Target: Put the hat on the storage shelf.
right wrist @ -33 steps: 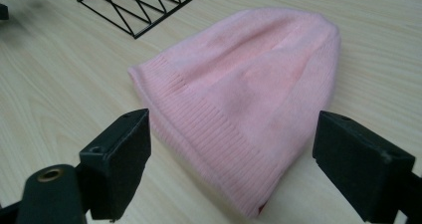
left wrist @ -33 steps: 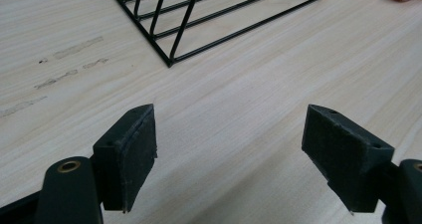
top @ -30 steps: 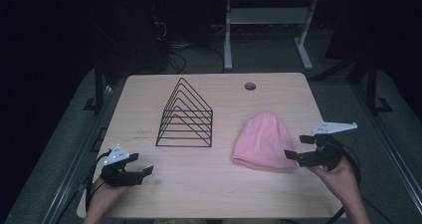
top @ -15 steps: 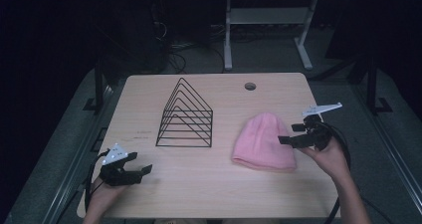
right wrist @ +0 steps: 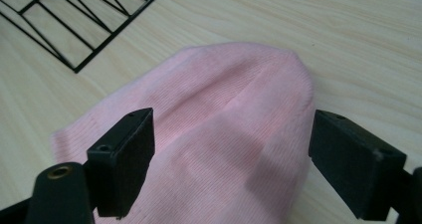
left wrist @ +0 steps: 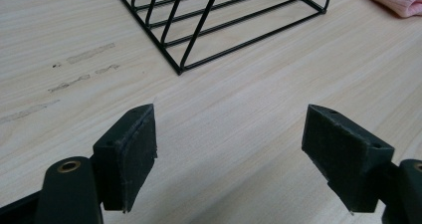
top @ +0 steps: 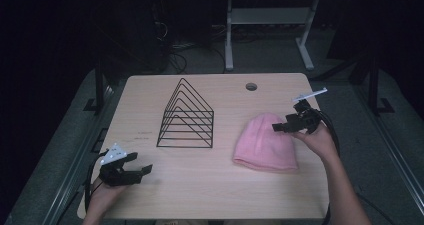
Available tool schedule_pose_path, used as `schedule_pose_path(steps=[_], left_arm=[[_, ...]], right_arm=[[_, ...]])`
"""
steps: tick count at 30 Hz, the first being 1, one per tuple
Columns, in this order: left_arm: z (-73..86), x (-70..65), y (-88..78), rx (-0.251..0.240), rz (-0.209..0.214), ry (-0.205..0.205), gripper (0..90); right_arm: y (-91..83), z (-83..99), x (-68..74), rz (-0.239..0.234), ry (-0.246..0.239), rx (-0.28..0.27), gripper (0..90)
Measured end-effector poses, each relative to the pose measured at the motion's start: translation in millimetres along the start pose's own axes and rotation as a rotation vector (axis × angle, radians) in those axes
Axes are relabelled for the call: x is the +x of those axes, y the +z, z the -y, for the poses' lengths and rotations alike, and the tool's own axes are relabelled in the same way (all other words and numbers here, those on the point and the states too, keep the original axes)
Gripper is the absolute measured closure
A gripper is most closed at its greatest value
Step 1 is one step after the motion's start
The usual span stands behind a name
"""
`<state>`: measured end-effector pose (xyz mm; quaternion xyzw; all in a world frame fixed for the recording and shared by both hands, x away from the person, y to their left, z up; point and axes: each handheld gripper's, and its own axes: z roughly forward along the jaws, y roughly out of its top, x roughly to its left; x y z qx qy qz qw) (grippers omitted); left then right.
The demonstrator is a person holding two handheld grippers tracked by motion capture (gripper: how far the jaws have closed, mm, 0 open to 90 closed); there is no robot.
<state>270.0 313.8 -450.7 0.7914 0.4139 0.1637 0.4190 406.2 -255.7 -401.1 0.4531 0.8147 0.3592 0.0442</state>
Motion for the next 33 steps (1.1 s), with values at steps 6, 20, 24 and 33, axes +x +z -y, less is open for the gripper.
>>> schedule_pose_path(steps=[6,20,24,33], left_arm=[[0.7,-0.3,-1.0,0.010,0.001,0.004,21.4],[1.7,-0.7,-0.9,0.015,0.000,0.012,21.4],[2.1,-0.6,-0.4,0.018,-0.002,0.011,21.4],[2.8,2.0,-0.1,0.022,-0.001,0.002,21.4]], right_arm=[[12.0,-8.6,-11.7,-0.004,0.030,0.028,19.0],[43.3,-15.1,-35.8,0.023,0.113,0.100,25.6],[48.1,-17.1,-38.6,0.003,0.131,0.100,31.0],[59.1,-13.9,-44.8,-0.025,0.179,0.150,42.1]])
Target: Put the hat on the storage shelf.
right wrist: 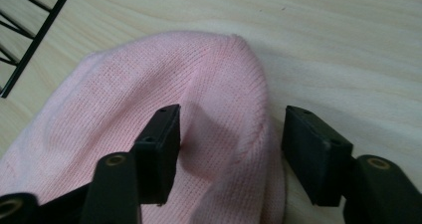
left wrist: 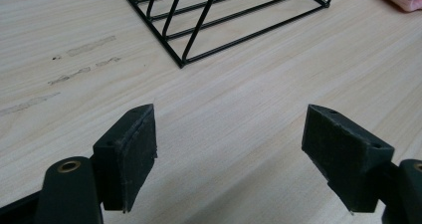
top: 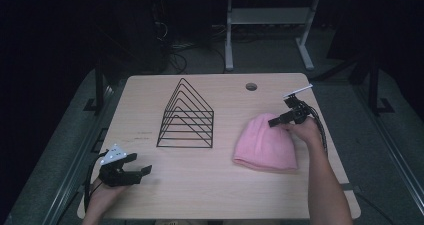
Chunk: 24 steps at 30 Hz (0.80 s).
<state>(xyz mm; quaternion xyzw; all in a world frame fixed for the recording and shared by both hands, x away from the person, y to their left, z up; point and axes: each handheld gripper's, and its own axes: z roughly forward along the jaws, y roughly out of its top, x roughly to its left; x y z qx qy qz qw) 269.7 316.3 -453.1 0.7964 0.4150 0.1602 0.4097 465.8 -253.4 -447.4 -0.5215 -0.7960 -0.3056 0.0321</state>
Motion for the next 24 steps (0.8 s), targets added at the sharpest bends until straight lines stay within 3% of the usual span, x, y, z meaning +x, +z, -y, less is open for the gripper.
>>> schedule_pose_path(steps=[7,18,24], left_arm=[[0.6,1.2,-0.5,-0.004,-0.002,-0.001,21.5],[0.5,1.7,0.4,0.002,0.003,-0.004,21.5],[0.9,-0.2,0.9,0.002,0.009,-0.010,21.5]], right_arm=[[7.2,0.3,-3.1,-0.032,0.020,0.004,48.6],[7.8,3.3,-2.2,-0.026,0.015,0.007,61.7],[6.6,6.8,-2.7,-0.049,0.036,-0.004,72.6]])
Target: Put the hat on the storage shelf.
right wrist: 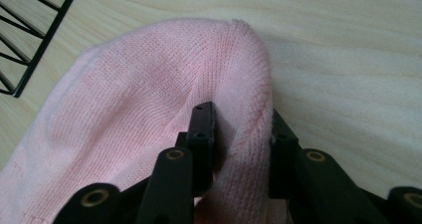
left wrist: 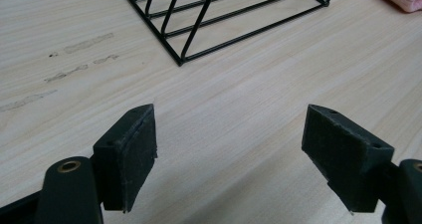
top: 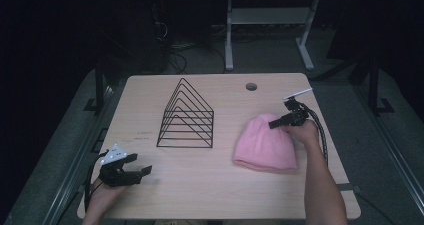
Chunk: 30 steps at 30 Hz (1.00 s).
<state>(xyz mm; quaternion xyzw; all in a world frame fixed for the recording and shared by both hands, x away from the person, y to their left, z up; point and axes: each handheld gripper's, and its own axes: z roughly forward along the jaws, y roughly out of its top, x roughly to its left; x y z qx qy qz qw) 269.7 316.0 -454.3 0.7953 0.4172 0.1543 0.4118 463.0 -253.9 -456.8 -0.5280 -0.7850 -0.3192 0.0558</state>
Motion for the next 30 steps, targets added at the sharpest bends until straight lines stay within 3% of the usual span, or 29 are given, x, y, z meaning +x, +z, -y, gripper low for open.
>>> schedule_pose_path(steps=[10,21,22,30], left_arm=[[-0.1,1.6,-0.7,-0.004,-0.004,-0.008,21.6],[-1.1,-1.9,-0.7,-0.008,-0.005,0.006,21.6],[-0.7,-2.0,-1.0,-0.008,-0.003,0.002,21.7],[-0.5,-1.1,-1.5,-0.006,-0.003,0.000,21.7]], right_arm=[[-13.6,2.6,6.8,-0.042,-0.011,-0.041,75.9],[-50.9,-0.7,37.4,-0.103,-0.131,-0.175,77.3],[-58.8,-0.4,45.8,-0.117,-0.166,-0.204,77.4],[-79.9,-1.8,71.4,-0.148,-0.253,-0.268,77.8]])
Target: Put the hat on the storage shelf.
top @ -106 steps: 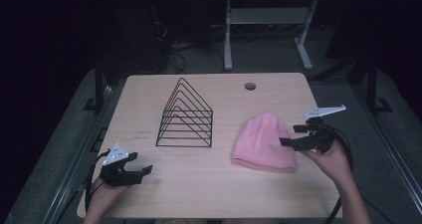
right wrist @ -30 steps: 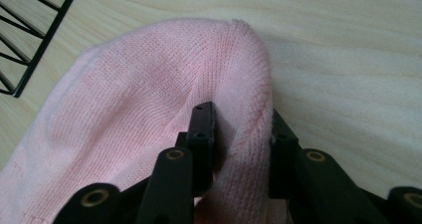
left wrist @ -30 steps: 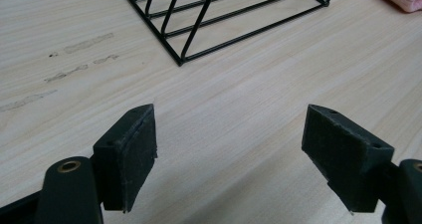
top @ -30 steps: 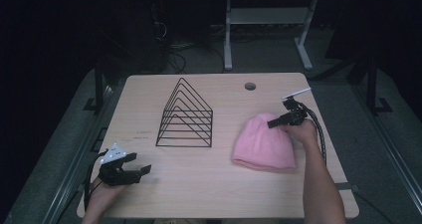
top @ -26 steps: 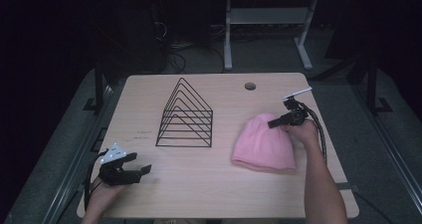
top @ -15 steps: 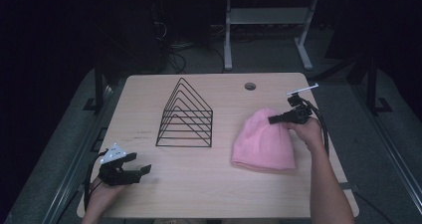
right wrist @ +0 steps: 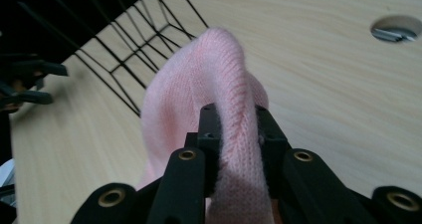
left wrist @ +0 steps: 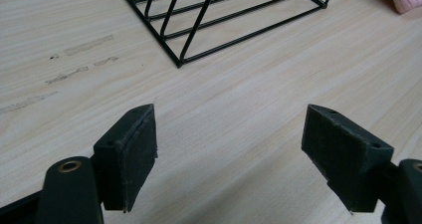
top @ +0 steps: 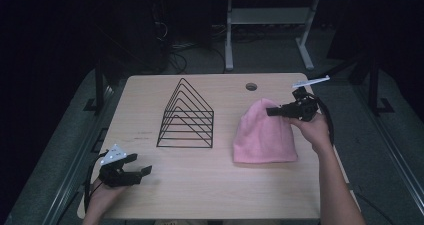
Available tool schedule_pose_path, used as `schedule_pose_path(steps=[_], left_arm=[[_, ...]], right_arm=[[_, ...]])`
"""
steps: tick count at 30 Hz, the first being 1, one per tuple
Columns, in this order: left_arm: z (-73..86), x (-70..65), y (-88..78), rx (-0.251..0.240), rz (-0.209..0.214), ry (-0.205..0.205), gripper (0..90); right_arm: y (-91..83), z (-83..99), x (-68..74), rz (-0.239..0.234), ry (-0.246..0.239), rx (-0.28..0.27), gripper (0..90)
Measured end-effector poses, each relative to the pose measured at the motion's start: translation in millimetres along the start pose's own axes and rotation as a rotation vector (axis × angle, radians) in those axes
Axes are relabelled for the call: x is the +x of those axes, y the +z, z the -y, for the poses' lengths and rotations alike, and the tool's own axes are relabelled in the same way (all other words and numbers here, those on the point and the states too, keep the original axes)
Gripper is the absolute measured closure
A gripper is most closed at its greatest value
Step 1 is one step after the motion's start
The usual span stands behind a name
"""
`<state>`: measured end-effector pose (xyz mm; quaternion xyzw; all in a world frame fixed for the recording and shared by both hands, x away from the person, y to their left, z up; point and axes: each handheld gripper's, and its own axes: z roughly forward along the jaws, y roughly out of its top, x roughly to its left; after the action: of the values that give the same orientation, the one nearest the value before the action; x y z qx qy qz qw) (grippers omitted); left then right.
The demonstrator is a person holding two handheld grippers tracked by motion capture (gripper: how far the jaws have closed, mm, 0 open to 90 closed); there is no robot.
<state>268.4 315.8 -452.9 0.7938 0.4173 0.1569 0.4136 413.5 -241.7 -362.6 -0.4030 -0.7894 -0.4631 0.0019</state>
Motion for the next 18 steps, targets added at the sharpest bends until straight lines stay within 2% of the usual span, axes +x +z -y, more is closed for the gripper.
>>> schedule_pose_path(steps=[2,6,10,13,16,17,18], left_arm=[[0.3,0.4,-0.3,0.003,0.002,0.002,21.7],[0.2,-0.2,-0.6,0.001,0.006,-0.003,21.8],[-0.6,-1.4,-1.3,0.002,0.018,0.001,21.8],[-3.6,-3.4,-2.3,0.006,0.022,0.013,21.8],[-7.8,-2.7,-4.6,0.010,0.053,0.016,21.9],[-11.3,-1.6,-6.6,-0.001,0.073,0.011,22.2],[-14.5,-0.7,-8.4,-0.009,0.076,0.011,22.7]], right_arm=[[-4.9,-7.4,13.5,-0.015,-0.042,0.004,77.8],[-10.1,-15.2,24.4,-0.039,-0.080,0.004,77.7],[-16.1,-20.9,30.3,-0.064,-0.101,0.005,77.6],[-21.8,-24.9,32.9,-0.059,-0.113,0.010,77.6],[-28.2,-30.2,34.9,-0.071,-0.118,0.000,77.6],[-29.8,-31.8,35.5,-0.072,-0.118,-0.002,77.7],[-32.2,-34.5,36.1,-0.078,-0.119,-0.005,77.7]])
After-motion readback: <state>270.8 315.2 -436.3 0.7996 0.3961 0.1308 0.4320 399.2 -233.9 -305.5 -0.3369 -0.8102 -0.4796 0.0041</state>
